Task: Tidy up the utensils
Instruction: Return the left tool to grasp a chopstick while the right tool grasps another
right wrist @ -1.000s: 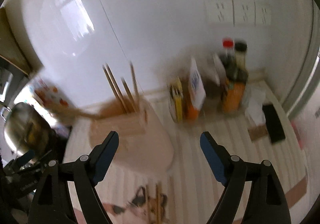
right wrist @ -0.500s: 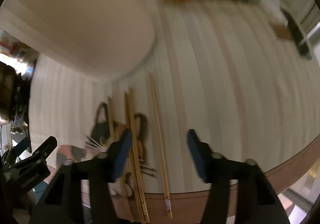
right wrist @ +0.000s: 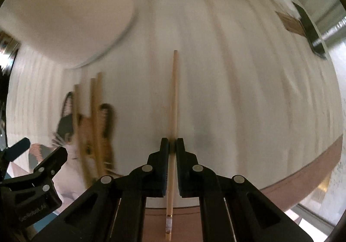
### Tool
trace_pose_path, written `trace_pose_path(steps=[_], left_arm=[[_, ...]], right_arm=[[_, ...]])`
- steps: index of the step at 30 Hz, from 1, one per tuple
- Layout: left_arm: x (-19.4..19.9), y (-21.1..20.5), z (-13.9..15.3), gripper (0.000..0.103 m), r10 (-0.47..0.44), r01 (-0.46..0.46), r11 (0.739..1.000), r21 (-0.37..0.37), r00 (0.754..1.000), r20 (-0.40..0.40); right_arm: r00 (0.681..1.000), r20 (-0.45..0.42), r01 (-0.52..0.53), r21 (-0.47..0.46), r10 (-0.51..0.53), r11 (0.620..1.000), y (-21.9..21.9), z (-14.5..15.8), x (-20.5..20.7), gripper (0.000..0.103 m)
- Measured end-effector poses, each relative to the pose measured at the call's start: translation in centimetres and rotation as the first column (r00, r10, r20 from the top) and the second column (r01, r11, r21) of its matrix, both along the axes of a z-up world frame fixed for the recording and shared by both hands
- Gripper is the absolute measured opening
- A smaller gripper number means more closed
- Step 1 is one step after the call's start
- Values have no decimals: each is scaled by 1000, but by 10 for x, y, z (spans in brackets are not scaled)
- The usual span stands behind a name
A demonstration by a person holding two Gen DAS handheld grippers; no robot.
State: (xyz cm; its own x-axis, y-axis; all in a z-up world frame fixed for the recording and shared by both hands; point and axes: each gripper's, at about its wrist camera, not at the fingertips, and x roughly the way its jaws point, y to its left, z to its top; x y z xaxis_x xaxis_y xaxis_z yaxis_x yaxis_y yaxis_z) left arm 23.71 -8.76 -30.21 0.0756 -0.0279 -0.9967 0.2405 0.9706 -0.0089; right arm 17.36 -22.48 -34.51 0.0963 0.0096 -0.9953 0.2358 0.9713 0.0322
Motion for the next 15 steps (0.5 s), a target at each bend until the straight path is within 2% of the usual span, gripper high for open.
trace_pose_path(steps=[3, 4, 6, 8, 9, 15], left_arm=[[-1, -10, -6, 55, -13, 12, 1000, -11, 1000, -24], [-1, -12, -8, 45, -13, 12, 1000, -13, 999, -31], [-1, -14, -7, 37, -14, 14, 1000, -5, 1000, -14], [-2, -16, -5, 11, -21, 20, 1000, -2, 1000, -5], [-2, -15, -4, 8, -25, 25, 1000, 2, 1000, -4], [0, 7, -2, 5, -11, 10, 999, 53, 1000, 27]], right_arm=[[1000, -8, 27, -6, -27, 1000, -21, 1, -6, 7], [999, -9, 35, -1, -35, 999, -27, 1, -8, 7], [999, -12, 52, 12, -52, 999, -37, 1, -10, 7], [997, -11, 74, 40, -74, 996, -48, 2, -12, 7], [997, -13, 80, 46, -79, 996, -54, 1, -13, 7], [998, -26, 55, 5, -54, 999, -67, 2, -5, 7]])
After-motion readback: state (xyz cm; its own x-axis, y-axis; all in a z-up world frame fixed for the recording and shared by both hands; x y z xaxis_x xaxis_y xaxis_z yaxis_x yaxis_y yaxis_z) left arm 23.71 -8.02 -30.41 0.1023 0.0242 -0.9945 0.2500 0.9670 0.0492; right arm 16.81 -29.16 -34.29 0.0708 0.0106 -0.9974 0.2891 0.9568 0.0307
